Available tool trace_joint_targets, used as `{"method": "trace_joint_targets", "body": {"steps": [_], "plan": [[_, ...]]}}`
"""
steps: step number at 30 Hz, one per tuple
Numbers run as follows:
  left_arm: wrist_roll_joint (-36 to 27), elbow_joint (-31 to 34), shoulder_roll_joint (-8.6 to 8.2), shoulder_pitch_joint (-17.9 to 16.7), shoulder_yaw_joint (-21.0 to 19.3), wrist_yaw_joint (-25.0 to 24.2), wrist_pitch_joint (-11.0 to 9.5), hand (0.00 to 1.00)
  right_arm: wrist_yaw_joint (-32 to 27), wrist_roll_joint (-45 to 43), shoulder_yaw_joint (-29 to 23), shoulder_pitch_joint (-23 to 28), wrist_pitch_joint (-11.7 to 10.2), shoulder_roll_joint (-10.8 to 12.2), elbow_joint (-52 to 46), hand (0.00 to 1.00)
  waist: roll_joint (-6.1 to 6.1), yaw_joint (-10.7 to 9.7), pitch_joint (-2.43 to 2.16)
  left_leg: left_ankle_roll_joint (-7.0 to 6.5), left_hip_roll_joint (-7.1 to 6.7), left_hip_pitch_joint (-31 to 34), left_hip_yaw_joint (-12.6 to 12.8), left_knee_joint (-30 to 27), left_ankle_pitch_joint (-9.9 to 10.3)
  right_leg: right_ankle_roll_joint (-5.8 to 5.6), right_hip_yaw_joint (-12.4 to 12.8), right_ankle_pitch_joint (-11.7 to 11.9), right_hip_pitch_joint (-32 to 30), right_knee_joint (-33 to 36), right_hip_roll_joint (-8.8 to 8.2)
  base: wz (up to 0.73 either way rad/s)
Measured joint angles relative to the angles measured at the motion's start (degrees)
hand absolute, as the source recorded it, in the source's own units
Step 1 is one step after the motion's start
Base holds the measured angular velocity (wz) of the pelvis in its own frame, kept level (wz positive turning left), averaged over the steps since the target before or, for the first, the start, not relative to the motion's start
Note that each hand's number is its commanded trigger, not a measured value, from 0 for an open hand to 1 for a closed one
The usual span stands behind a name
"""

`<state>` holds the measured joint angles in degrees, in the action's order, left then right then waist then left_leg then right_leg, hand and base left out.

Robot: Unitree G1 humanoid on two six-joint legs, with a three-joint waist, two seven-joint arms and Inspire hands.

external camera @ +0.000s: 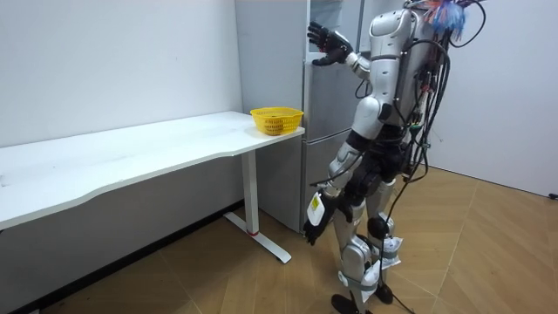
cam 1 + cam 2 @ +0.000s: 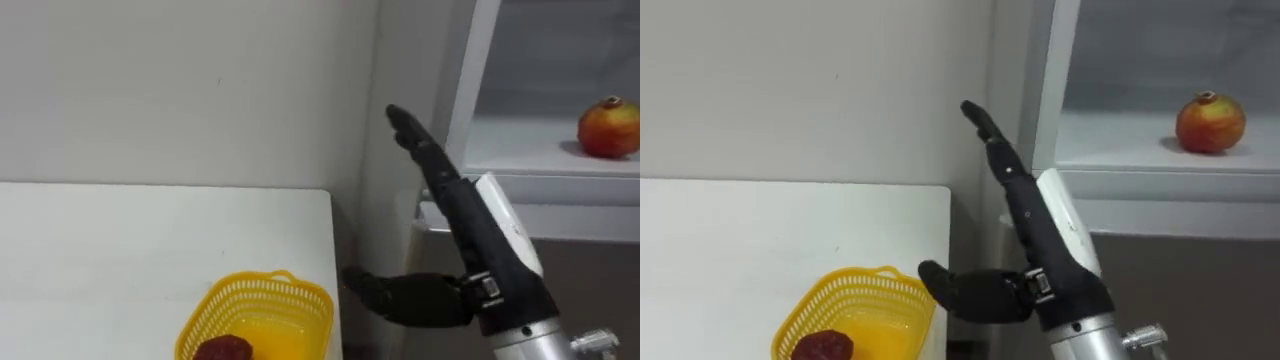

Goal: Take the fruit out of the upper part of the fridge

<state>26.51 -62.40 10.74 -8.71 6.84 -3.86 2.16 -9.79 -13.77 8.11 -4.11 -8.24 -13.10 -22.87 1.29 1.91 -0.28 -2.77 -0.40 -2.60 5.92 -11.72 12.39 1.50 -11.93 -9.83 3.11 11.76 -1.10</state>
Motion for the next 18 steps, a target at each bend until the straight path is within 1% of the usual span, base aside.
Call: {"method": "trace_joint_targets", "body": {"steps": [4,5,6,7,9,12,18], "plan": [[0.00,-0.86,-0.16,0.01,-0.13,1.07,-0.17,0.00,-4.98,0.44,-3.64,0.94,-0.62,0.20,-1.30,0.00,0.25,-0.78,-0.17,0.01,0.11,-0.31,0.59,0.34,0.00,0.00,0.69,0.00,-0.12,-0.01,0.20,-0.09],[0.00,-1.37,-0.32,0.24,-0.14,1.32,-0.19,0.00,-6.69,0.22,-4.85,0.97,-0.64,0.23,-1.74,0.00,0.38,-1.46,-0.25,0.01,0.12,-0.45,0.65,0.46,0.00,0.00,0.75,0.00,-0.09,-0.01,0.23,-0.06],[0.00,-2.08,-0.56,0.49,-0.18,1.84,-0.16,0.00,-8.54,-0.24,-5.73,0.96,-0.68,0.23,-2.22,0.00,0.43,-1.61,-0.26,0.01,0.12,-0.67,0.81,0.60,0.00,0.00,0.85,0.00,-0.02,-0.01,0.24,-0.08],[0.01,-2.21,-0.65,0.43,-0.18,2.12,-0.16,0.00,-9.41,-0.31,-6.10,0.96,-0.85,0.24,-2.38,0.00,0.45,-1.66,-0.25,0.02,0.14,-0.87,1.05,0.77,0.00,0.00,0.96,0.00,0.02,-0.01,0.27,-0.14],[0.01,-2.50,-0.65,0.35,-0.19,2.39,-0.15,0.00,-12.76,-0.32,-7.60,0.96,-2.15,0.24,-2.41,0.00,0.65,-1.88,-0.25,0.02,0.21,-1.12,1.41,1.02,-0.01,-0.01,0.88,0.01,0.13,-0.04,0.28,-0.09],[-0.01,-2.88,-0.65,0.27,-0.18,2.95,-0.14,0.00,-16.15,-0.27,-8.78,0.96,-2.61,0.25,-2.45,0.00,0.98,-2.28,-0.19,0.03,0.23,-1.10,1.46,1.02,0.00,-0.02,0.87,0.01,0.10,-0.06,0.28,0.00],[0.04,-3.14,-0.64,-0.58,-0.19,3.13,-0.12,0.00,-20.14,-0.42,-9.89,0.96,-3.02,0.21,-2.46,0.00,1.36,-2.67,-0.04,0.05,0.25,-1.08,1.44,1.09,0.00,-0.02,0.81,0.00,0.09,-0.17,0.29,0.00]]}}
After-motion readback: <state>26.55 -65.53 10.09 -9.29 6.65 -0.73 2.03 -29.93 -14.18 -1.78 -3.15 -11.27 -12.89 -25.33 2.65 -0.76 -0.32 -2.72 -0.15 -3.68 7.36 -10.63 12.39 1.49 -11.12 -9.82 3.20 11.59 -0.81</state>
